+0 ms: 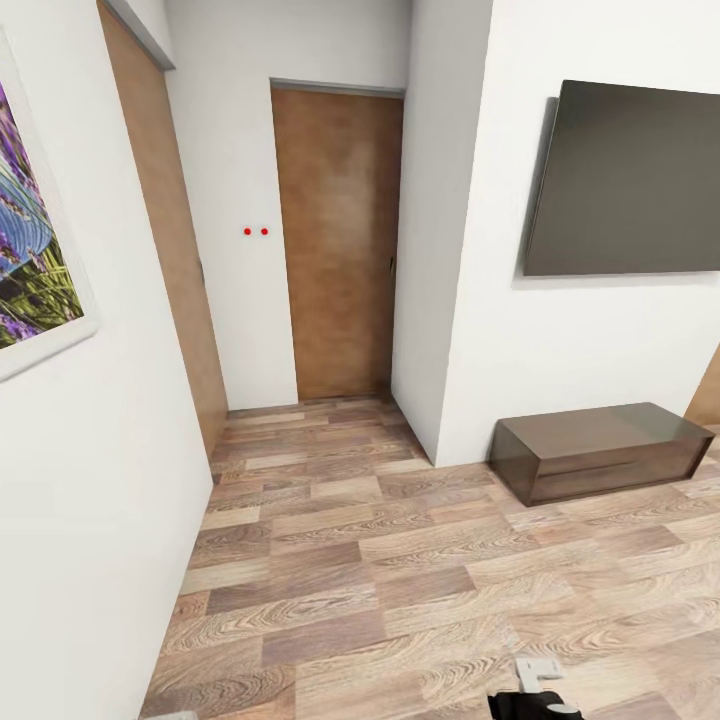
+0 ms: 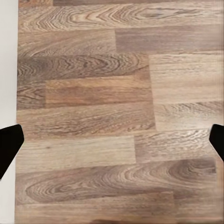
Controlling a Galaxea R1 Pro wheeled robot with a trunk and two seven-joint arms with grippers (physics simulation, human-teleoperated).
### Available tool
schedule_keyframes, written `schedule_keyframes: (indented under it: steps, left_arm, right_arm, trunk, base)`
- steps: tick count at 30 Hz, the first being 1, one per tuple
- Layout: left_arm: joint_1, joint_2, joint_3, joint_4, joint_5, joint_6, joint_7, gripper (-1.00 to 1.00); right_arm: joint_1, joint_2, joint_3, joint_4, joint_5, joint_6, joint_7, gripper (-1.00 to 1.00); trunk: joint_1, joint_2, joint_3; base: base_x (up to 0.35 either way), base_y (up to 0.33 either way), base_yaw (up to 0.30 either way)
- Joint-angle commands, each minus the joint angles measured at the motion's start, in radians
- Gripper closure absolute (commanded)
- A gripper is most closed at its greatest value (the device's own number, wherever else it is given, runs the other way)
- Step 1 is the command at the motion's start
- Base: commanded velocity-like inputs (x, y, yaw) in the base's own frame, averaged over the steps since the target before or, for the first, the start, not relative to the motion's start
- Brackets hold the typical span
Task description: In the bedroom, move the book from the bed onto either nightstand, and place the two sandals side by side next to the bed.
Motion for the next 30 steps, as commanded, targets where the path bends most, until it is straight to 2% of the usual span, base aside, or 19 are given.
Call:
schedule_keyframes:
  steps: [1, 3, 4, 30]
  left_arm:
    - [0.000, 0.000, -0.008, 0.001, 0.010, -0.004, -0.003, -1.00]
    - [0.000, -0.002, -0.008, 0.001, 0.009, -0.004, -0.003, -1.00]
    - [0.001, -0.002, -0.008, 0.001, 0.009, -0.003, -0.003, -1.00]
    - [0.001, -0.006, -0.008, 0.001, 0.008, -0.002, -0.002, -1.00]
  right_arm:
    - [0.006, 0.000, 0.000, -0.003, 0.000, 0.006, 0.001, -1.00]
    - [0.017, -0.001, 0.000, -0.005, 0.000, 0.006, 0.001, -1.00]
    - [0.081, -0.001, 0.000, -0.005, 0.000, 0.006, 0.001, -1.00]
    - [0.087, -0.002, -0.001, -0.007, 0.001, 0.008, 0.031, -1.00]
  trunk:
    - [0.000, -0.001, -0.001]
    - [0.000, -0.001, -0.001]
    - [0.000, -0.001, -0.001]
    - [0.000, -0.001, -0.001]
  base:
    - [0.000, 0.000, -0.022]
    - [0.000, 0.000, -0.067]
    - [0.000, 0.000, -0.119]
    - [0.000, 0.000, -0.259]
